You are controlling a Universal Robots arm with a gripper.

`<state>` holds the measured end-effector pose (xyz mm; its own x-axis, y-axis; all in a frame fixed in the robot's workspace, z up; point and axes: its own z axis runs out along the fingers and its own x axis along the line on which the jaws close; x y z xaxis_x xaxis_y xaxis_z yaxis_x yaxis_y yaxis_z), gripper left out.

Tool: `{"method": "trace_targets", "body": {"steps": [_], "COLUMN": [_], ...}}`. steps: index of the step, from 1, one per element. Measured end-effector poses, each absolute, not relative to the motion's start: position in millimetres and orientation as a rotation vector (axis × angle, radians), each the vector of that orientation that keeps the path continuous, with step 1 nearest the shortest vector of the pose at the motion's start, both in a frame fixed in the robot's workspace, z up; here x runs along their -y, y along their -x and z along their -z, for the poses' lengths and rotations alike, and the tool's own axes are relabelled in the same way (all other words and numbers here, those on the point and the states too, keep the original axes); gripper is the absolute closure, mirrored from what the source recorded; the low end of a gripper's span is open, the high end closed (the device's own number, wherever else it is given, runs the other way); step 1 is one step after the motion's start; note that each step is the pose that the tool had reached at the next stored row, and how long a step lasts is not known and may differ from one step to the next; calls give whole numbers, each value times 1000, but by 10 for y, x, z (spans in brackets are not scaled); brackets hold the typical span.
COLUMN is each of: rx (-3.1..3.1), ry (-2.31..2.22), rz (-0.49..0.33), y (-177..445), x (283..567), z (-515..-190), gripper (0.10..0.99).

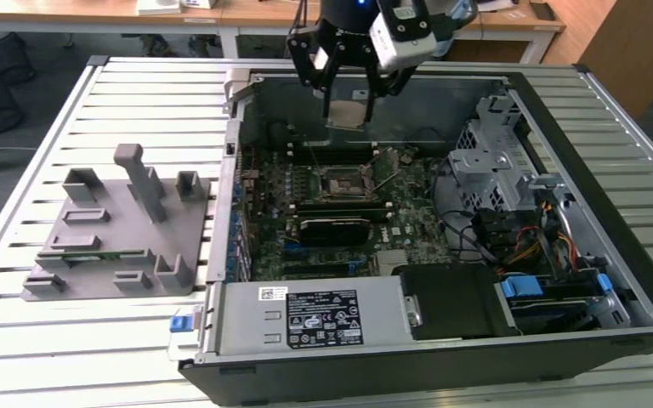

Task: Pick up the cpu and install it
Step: 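Place the cpu into insertion slot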

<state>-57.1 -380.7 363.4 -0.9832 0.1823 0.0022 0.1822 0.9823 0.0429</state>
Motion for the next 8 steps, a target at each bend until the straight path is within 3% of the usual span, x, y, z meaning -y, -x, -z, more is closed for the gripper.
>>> {"method": "trace_targets", "body": {"steps": [8], "rx": [-3097], "ry": [-495], "rz": [-67], "y": [571], "x": [3806], "z": [-3624], "gripper": [557]}}
